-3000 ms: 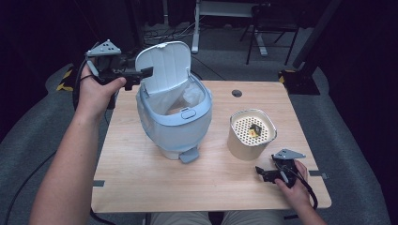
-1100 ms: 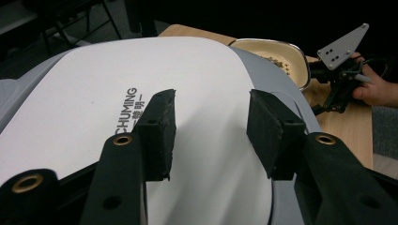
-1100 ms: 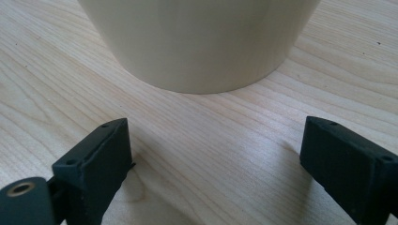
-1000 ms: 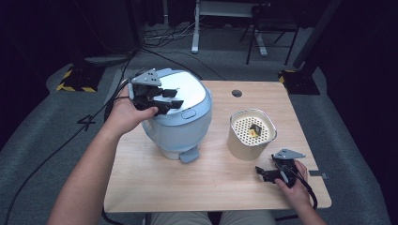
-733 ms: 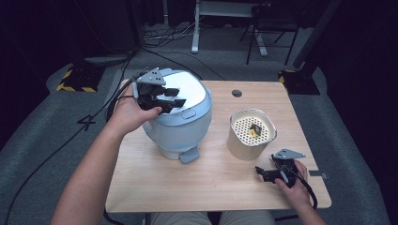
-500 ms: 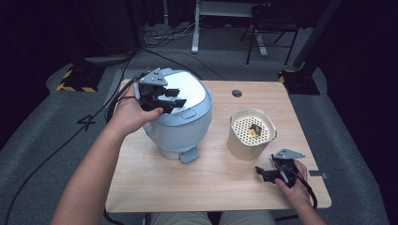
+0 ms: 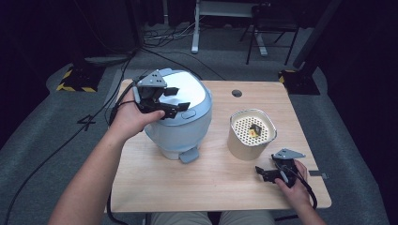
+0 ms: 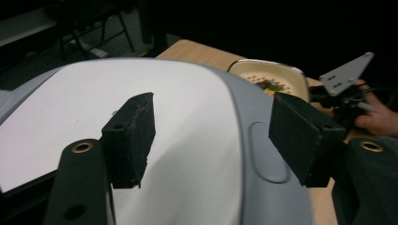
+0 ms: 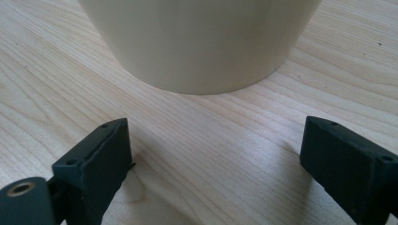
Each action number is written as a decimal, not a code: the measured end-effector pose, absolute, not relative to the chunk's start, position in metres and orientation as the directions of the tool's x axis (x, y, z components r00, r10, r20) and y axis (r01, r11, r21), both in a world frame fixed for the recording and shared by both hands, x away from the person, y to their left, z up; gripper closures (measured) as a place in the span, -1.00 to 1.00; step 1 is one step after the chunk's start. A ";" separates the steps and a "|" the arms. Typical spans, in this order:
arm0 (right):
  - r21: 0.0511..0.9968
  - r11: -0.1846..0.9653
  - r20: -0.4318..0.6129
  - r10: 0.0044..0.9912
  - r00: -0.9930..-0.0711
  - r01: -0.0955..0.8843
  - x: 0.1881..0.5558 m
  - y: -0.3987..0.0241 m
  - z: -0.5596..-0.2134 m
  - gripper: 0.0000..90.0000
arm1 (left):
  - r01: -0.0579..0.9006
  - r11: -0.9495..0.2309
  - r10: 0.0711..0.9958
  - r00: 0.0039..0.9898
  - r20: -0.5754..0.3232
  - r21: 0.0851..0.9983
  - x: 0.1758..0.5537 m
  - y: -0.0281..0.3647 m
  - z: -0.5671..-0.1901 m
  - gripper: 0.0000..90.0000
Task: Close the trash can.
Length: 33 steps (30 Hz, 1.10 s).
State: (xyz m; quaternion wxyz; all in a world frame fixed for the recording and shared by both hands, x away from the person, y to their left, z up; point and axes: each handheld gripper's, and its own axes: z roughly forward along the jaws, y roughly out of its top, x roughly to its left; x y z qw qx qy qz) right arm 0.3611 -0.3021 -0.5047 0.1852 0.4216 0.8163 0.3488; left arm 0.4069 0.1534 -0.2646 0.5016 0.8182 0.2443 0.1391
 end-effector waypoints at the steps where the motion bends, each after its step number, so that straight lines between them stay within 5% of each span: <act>1: 0.726 0.401 -0.009 0.818 -0.576 0.559 0.361 -0.302 -0.505 -0.79 | 0.248 -0.371 0.519 0.855 -0.022 0.895 0.401 0.154 -0.262 -0.29; 19: 0.726 0.402 -0.009 0.817 -0.577 0.558 0.361 -0.302 -0.505 -0.79 | 0.215 -0.300 0.418 0.905 -0.075 0.929 0.327 0.157 -0.292 -0.38; 33: 0.726 0.402 -0.008 0.817 -0.576 0.559 0.361 -0.302 -0.505 -0.79 | 0.219 -0.378 0.433 0.901 -0.038 0.899 0.301 0.145 -0.376 -0.56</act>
